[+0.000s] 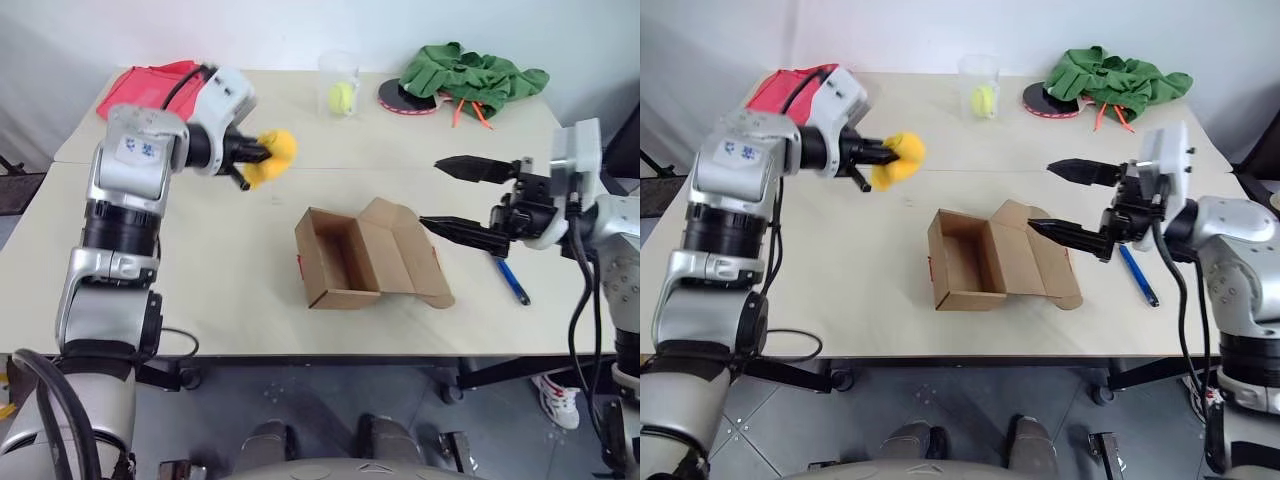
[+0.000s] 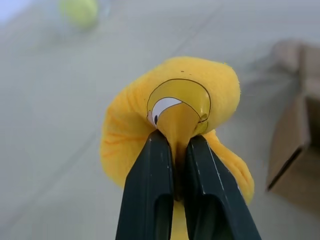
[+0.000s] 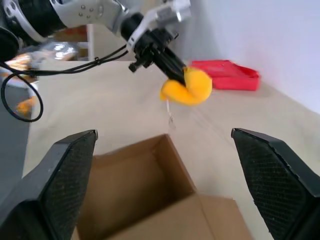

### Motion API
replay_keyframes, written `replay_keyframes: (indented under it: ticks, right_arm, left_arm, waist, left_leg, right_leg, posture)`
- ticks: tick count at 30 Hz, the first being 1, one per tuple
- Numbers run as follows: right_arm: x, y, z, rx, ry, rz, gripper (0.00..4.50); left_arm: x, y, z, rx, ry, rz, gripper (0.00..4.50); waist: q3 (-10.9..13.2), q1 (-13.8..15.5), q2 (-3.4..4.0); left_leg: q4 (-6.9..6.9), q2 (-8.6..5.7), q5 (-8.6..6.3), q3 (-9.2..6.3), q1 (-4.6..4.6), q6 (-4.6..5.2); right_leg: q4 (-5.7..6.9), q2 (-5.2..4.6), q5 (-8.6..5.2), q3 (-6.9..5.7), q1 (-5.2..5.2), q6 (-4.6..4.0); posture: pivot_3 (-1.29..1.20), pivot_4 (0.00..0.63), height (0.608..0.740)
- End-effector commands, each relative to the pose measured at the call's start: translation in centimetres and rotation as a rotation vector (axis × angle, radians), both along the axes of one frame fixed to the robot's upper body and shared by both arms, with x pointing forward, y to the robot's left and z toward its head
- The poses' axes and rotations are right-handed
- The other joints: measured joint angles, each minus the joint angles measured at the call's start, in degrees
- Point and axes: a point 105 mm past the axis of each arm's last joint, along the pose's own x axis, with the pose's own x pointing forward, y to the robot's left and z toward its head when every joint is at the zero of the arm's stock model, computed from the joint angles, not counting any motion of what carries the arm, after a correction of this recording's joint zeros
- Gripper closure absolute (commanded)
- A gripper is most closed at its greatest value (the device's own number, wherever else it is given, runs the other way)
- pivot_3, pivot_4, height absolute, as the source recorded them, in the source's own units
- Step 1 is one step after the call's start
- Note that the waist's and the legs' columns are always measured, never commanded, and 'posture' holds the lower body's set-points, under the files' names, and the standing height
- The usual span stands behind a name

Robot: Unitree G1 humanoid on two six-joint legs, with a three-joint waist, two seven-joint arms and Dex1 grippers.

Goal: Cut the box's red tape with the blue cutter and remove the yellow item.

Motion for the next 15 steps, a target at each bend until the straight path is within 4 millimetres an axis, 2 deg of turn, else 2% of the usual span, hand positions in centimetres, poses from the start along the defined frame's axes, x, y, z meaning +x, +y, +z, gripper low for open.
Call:
replay_keyframes:
  ticks: [1, 3, 5, 11, 15]
  right_arm:
    - [0.3, 0.0, 0.3, -0.021, -0.016, 0.044, 0.00]
    - [0.7, 0.1, 0.1, -0.031, -0.004, 0.065, 0.00]
    - [0.8, 0.3, 0.3, -0.028, -0.001, 0.090, 0.00]
    - [1.0, 1.3, 0.5, -0.036, 0.018, 0.166, 0.00]
    - [1.3, 1.2, 0.3, -0.068, 0.021, 0.176, 0.00]
  left_arm:
    - [-1.5, 2.3, -1.7, 0.011, 0.028, 0.111, 4.49]
    - [-2.6, 3.5, -4.2, 0.014, 0.090, 0.160, 4.49]
    - [-3.3, 4.4, -5.7, 0.025, 0.128, 0.204, 4.49]
    - [-5.2, 5.4, -8.2, 0.042, 0.200, 0.269, 4.49]
    - [-5.9, 5.9, -8.8, 0.058, 0.230, 0.294, 3.22]
  waist:
    - [0.00, 0.05, 0.00]
    - [0.01, 0.12, 0.00]
    - [0.02, 0.28, -0.02]
    - [0.01, -0.05, -0.02]
    - [0.00, -0.17, 0.02]
  left_leg:
    - [0.00, 0.00, 0.00, 0.02, -0.03, 0.00]
    - [0.01, -0.01, -0.01, 0.01, -0.03, -0.02]
    - [0.02, 0.00, -0.01, -0.03, -0.03, -0.03]
    - [0.03, 0.03, 0.01, -0.18, 0.07, -0.09]
    - [0.00, 0.04, -0.01, -0.16, 0.12, -0.13]
  right_leg:
    - [0.00, 0.00, 0.00, -0.04, 0.00, 0.00]
    - [0.02, 0.00, 0.00, -0.05, 0.01, 0.00]
    - [0.01, 0.00, 0.00, -0.04, 0.02, 0.00]
    - [0.04, 0.00, 0.00, -0.01, 0.08, 0.00]
    - [0.08, 0.01, 0.00, 0.02, 0.07, 0.00]
  posture:
    - [0.00, 0.150, 0.740]
    - [0.00, 0.150, 0.740]
    - [0.00, 0.150, 0.740]
    - [0.00, 0.150, 0.740]
    - [0.00, 0.150, 0.740]
